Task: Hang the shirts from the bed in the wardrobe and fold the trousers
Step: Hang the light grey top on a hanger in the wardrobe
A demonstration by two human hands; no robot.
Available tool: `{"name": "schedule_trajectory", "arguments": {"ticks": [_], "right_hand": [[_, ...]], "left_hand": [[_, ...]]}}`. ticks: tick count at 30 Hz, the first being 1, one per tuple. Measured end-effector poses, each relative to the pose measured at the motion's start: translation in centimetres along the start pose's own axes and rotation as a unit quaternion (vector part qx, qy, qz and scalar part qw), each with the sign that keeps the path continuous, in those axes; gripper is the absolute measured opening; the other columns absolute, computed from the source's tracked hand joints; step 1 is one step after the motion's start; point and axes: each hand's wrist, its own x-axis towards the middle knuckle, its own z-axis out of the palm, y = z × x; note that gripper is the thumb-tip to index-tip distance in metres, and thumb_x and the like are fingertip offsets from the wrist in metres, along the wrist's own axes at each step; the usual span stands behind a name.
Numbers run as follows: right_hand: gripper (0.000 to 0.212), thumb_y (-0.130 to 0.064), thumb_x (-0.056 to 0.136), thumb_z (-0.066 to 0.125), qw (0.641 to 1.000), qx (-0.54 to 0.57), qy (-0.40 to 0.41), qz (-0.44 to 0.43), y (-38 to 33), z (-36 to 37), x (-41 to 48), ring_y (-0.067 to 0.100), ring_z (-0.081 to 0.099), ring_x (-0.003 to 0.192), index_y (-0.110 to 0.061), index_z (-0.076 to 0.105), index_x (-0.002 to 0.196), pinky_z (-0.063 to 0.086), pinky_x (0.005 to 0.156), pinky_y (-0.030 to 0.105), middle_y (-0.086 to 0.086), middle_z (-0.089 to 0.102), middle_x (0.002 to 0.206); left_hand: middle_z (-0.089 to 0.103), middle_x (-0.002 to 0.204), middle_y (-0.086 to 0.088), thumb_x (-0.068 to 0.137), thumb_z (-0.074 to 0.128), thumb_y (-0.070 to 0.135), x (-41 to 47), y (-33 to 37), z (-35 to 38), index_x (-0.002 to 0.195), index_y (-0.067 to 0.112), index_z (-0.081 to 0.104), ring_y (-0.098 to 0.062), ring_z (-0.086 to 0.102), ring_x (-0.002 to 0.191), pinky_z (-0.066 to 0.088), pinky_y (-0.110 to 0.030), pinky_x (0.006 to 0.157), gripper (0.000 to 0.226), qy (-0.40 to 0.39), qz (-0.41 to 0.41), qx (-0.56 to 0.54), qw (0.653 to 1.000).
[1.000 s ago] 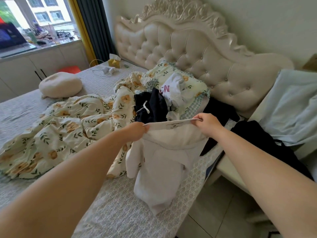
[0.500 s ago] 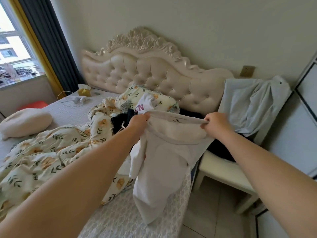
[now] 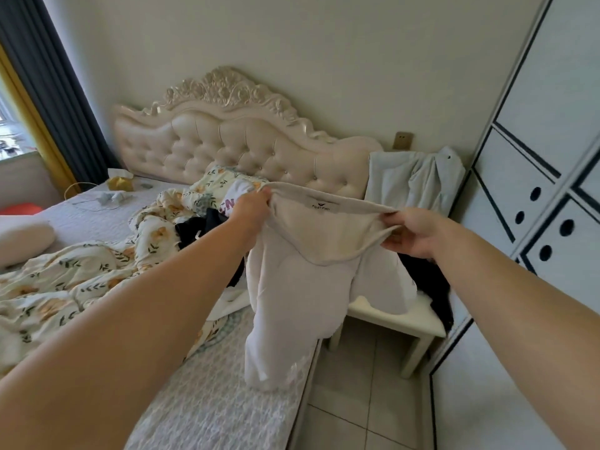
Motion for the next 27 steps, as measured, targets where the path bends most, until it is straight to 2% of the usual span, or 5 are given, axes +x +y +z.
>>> {"name": "schedule_trajectory", "arguments": {"ticks": [3, 7, 17, 22, 27], "right_hand": [[0.013, -0.007, 0.094, 0.047, 0.996, -0.025, -0.085, 0.001, 0.5, -2.3, -3.6, 0.015, 0.059, 0.077, -0.009, 0.060, 0.090, 0.056, 0.067, 0.026, 0.004, 0.061, 0.081], [0.013, -0.020, 0.090, 0.052, 0.995, 0.003, -0.098, -0.026, 1.7, -4.4, -7.2, 0.018, 0.057, 0.080, -0.008, 0.058, 0.093, 0.057, 0.069, 0.026, 0.008, 0.056, 0.086], [0.037, -0.043, 0.086, 0.063, 0.983, 0.007, 0.160, -0.094, 5.3, -6.0, -17.1, 0.021, 0.064, 0.078, -0.008, 0.062, 0.099, 0.052, 0.062, 0.031, 0.008, 0.067, 0.095], [0.048, -0.056, 0.080, 0.063, 0.962, -0.021, 0.255, -0.100, 7.8, -7.0, -23.3, 0.024, 0.062, 0.080, -0.009, 0.062, 0.092, 0.051, 0.078, 0.038, 0.008, 0.062, 0.087], [0.049, -0.058, 0.078, 0.065, 0.936, -0.034, 0.326, -0.125, 9.2, -7.0, -30.1, 0.029, 0.064, 0.090, -0.011, 0.066, 0.090, 0.051, 0.087, 0.041, 0.012, 0.065, 0.098]], "left_hand": [[0.053, 0.081, 0.001, 0.097, 0.047, 0.034, -2.3, 0.0, 0.7, 0.125, 0.002, 0.055, -0.021, 0.050, 0.093, 0.045, -0.039, 0.087, 0.043, 0.013, -0.016, -0.015, 1.000], [0.057, 0.097, -0.008, 0.095, 0.050, 0.038, -5.9, 0.2, 1.4, 0.117, 0.005, 0.059, -0.028, 0.055, 0.098, 0.046, -0.043, 0.094, 0.041, 0.019, -0.040, -0.031, 0.999], [0.057, 0.085, 0.000, 0.097, 0.038, 0.043, -15.2, -0.5, 3.0, 0.085, 0.024, 0.056, -0.018, 0.054, 0.081, 0.045, -0.039, 0.091, 0.029, -0.124, 0.028, 0.051, 0.991], [0.053, 0.072, 0.005, 0.097, 0.038, 0.041, -19.0, -0.4, 3.5, 0.075, 0.024, 0.057, -0.011, 0.049, 0.066, 0.039, -0.026, 0.061, 0.034, -0.191, 0.075, 0.082, 0.975], [0.064, 0.096, -0.007, 0.098, 0.035, 0.042, -23.7, 0.7, 5.0, 0.103, 0.018, 0.061, -0.025, 0.061, 0.093, 0.049, -0.038, 0.087, 0.036, -0.280, 0.125, 0.087, 0.948]]}}
